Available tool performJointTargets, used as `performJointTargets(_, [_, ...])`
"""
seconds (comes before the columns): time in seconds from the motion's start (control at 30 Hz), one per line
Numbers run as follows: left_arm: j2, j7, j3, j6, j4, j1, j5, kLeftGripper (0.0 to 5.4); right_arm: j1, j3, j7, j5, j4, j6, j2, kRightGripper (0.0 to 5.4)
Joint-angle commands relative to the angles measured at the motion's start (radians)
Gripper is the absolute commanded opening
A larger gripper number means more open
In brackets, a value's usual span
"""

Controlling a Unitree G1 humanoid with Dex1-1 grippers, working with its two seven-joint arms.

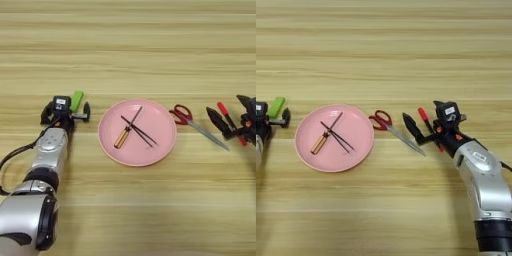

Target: Move the objects on the table

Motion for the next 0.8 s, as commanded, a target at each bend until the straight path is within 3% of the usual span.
performJointTargets(0.03, [0.007,0.002,-0.001,0.002,0.020,-0.008,0.011,5.40,-0.008,0.001,0.001,0.007,-0.013,0.012,-0.005,5.36])
performJointTargets(0.8, [0.002,-0.025,0.014,-0.013,0.024,-0.004,-0.001,3.40,-0.010,-0.004,-0.003,0.008,-0.008,0.011,-0.006,5.40])
